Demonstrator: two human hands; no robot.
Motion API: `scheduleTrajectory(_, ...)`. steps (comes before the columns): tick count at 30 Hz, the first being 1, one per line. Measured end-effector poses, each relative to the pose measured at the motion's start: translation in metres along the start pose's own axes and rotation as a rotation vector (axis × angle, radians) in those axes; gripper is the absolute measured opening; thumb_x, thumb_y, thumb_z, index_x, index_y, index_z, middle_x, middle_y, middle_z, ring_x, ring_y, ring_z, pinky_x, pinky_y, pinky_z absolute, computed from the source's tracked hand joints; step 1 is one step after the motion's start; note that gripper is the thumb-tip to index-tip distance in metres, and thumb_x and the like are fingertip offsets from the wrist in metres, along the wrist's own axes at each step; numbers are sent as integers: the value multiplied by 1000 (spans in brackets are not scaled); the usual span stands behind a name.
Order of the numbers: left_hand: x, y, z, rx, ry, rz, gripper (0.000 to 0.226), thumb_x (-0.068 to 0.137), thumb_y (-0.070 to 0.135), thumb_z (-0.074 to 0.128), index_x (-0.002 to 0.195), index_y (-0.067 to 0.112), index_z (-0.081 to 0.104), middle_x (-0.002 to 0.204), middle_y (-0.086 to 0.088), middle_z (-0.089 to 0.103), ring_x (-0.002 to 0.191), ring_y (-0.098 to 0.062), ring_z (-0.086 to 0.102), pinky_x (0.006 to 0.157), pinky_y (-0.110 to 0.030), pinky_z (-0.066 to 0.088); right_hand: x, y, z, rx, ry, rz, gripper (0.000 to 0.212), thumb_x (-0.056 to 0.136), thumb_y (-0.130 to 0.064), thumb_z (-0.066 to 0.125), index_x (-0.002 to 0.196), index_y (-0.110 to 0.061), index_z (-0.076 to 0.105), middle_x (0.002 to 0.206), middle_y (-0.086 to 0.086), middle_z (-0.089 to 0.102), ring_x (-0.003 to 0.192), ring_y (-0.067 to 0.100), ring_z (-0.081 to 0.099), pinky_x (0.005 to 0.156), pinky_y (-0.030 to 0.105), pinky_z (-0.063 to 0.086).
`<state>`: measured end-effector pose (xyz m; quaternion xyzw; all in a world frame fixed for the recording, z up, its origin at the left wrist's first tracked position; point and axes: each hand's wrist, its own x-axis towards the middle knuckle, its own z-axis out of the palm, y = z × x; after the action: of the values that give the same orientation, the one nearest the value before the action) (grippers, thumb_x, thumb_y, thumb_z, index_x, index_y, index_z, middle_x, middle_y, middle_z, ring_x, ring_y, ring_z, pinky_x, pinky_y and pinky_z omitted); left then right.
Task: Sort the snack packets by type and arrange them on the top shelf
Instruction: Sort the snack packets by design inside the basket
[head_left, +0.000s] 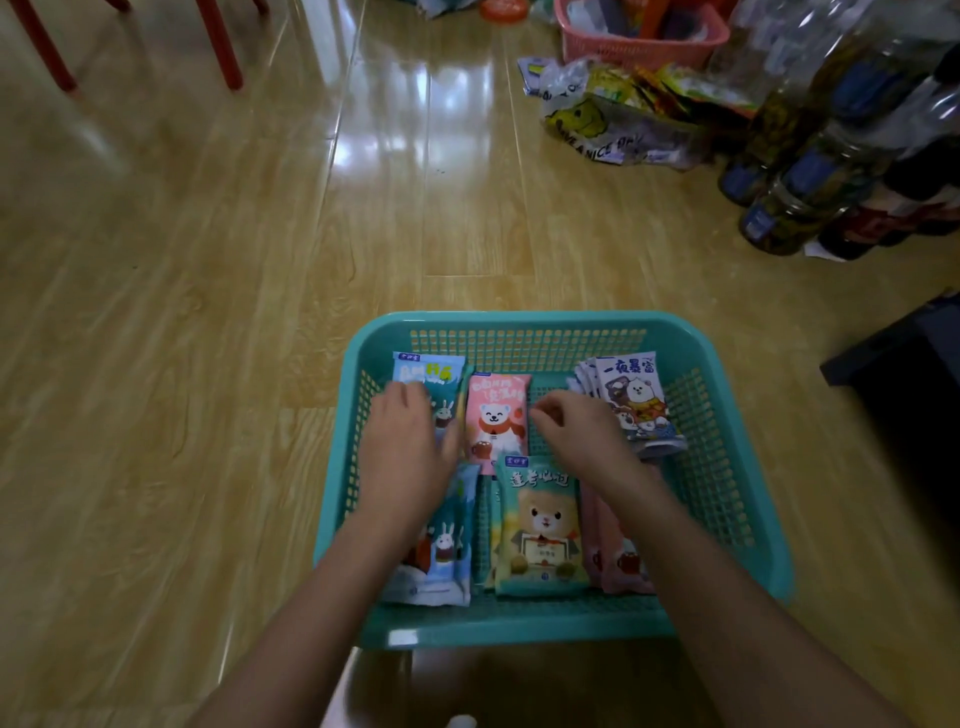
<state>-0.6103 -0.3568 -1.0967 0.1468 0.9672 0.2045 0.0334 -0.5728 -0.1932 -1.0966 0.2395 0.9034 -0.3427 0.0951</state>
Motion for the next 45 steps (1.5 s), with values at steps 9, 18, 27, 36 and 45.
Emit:
scheduleTrajectory(9,53,-16,4,54,-349,-240,64,76,41,73,114,-2,45,116,-19,56,105,-33,55,79,-35,42,32,-1,52,-77,-46,192,72,78,-46,68,127,-1,41,126,15,51,113,31,52,88,40,47)
scheduleTrajectory(18,50,-19,9,-137,-222,-214,43,82,32,69,91,10,33,84,-4,49,83,-29,55,64,-35,39,39,5,58,-34,-17,165,46,82,-43,64,110,-7,52,110,10,62,97,28,60,76,36,51)
scheduleTrajectory(27,9,-19,-19,-949,-109,-313,23,90,18,59,108,11,46,91,-3,59,78,-18,61,68,-30,53,-14,-6,-52,279,216,-6,33,85,-37,62,107,-16,50,98,-2,63,83,12,63,66,32,54)
scheduleTrajectory(36,-35,-17,-26,-1024,-166,-490,5,93,16,47,97,15,48,90,-1,59,75,-15,57,61,-26,44,-86,75,-57,97,-244,331,17,85,-22,65,90,-19,49,100,5,64,87,19,61,75,33,50)
scheduleTrajectory(45,-46,-21,-35,-903,-256,-570,5,93,18,47,92,13,45,89,-2,61,78,-16,59,60,-28,44,-90,79,-44,-185,91,330,48,77,-35,71,108,-8,45,110,8,52,96,24,54,73,29,38)
